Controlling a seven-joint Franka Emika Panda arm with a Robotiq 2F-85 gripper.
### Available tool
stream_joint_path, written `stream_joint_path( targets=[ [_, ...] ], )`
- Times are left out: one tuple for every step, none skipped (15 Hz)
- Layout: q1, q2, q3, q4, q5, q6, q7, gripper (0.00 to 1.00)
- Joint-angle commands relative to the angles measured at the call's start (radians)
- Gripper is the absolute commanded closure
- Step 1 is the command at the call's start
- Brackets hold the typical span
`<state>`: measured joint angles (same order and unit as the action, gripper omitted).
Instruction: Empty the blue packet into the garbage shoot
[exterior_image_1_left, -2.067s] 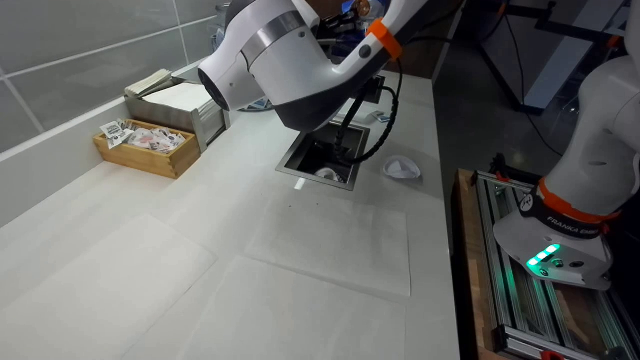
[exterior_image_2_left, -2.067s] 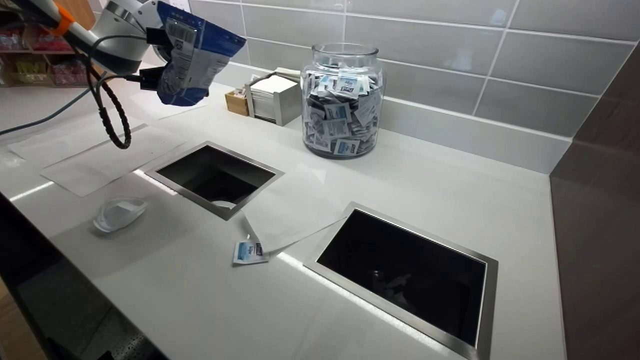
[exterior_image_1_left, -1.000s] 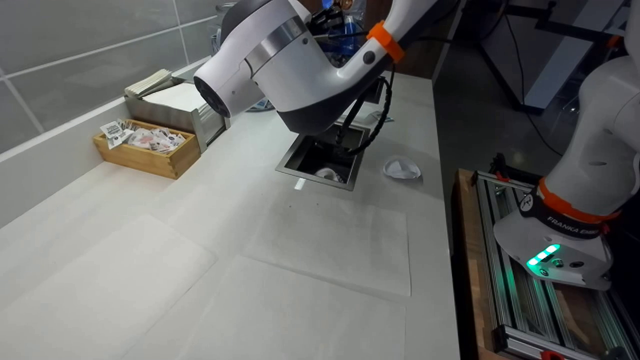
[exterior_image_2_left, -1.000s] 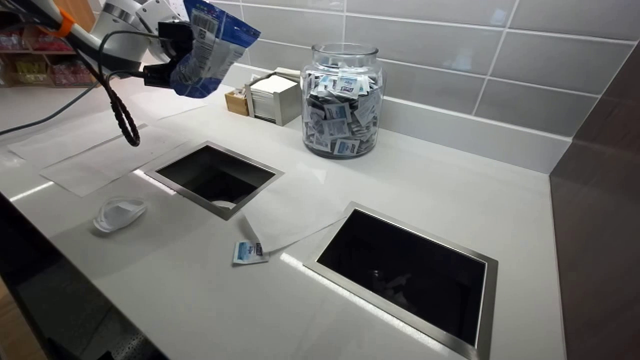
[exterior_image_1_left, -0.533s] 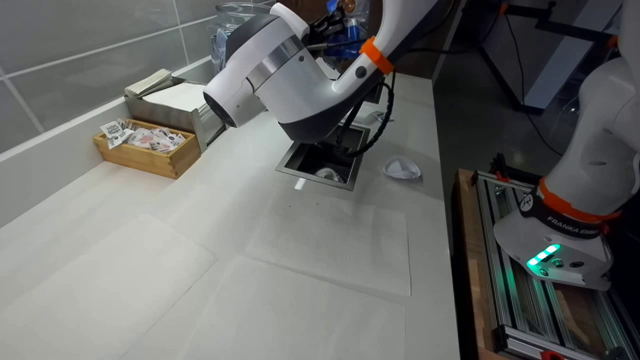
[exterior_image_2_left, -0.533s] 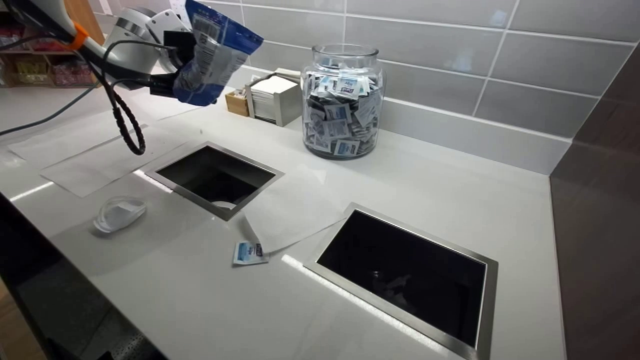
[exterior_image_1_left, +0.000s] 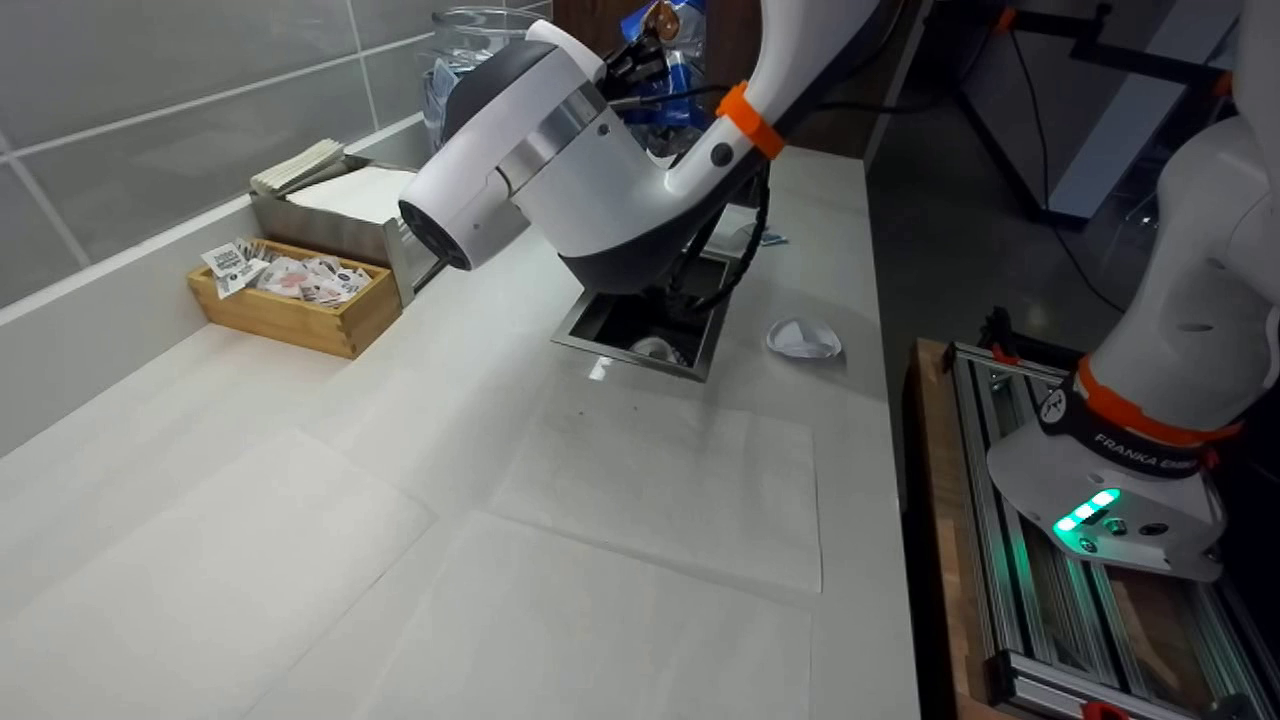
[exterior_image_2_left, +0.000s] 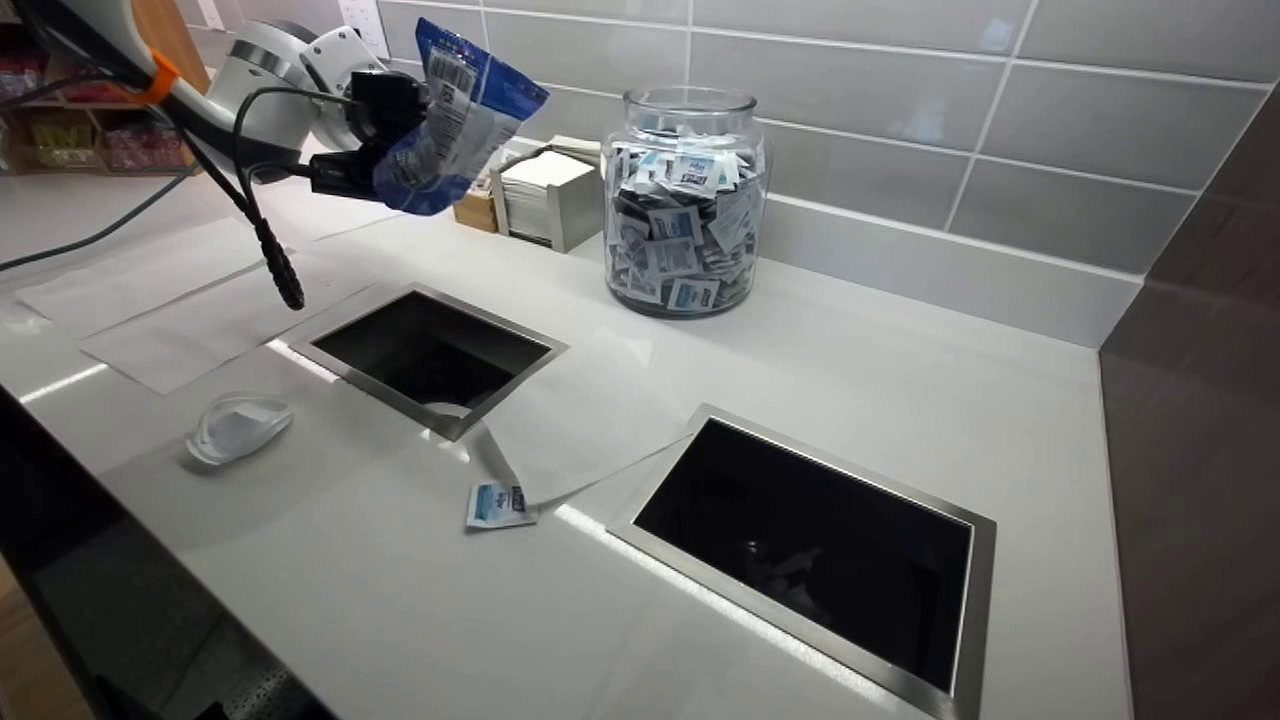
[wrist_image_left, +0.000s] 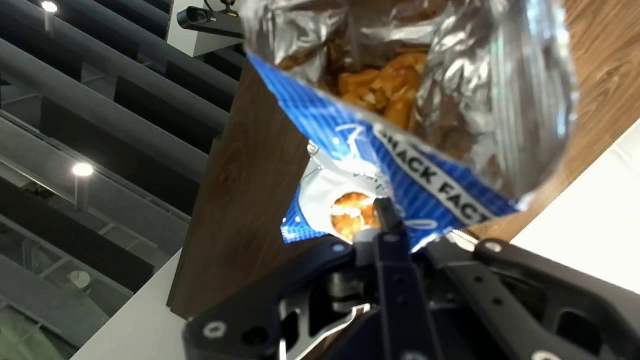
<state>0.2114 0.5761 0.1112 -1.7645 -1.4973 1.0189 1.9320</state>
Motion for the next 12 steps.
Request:
stream_joint_path(
  targets=[
    [-0.011, 0.017, 0.014, 0.034, 0.071, -0.032, -0.062, 1.00],
    [-0.004, 0.029, 0.000, 0.049, 0.075, -0.067, -0.047, 1.00],
    [0.001, 0.029, -0.008, 0.045, 0.060, -0.081, -0.033, 1.00],
    [-0.003, 0.024, 0.002, 0.042, 0.071, -0.078, -0.045, 1.00],
    [-0.007, 0.026, 0.007, 0.051, 0.088, -0.081, -0.049, 1.00],
    [-0.003, 0.030, 0.000, 0.046, 0.075, -0.089, -0.052, 1.00],
    [0.004, 0.041, -0.013, 0.056, 0.059, -0.115, -0.017, 1.00],
    [0.001, 0.037, -0.006, 0.050, 0.067, -0.115, -0.042, 1.00],
    [0.010, 0.048, -0.021, 0.055, 0.037, -0.148, -0.012, 1.00],
    [0.019, 0.054, -0.031, 0.048, 0.001, -0.179, -0.007, 1.00],
    [0.023, 0.059, -0.034, 0.046, -0.021, -0.205, 0.000, 1.00],
    [0.019, 0.062, -0.028, 0.050, -0.020, -0.218, -0.003, 1.00]
  ],
)
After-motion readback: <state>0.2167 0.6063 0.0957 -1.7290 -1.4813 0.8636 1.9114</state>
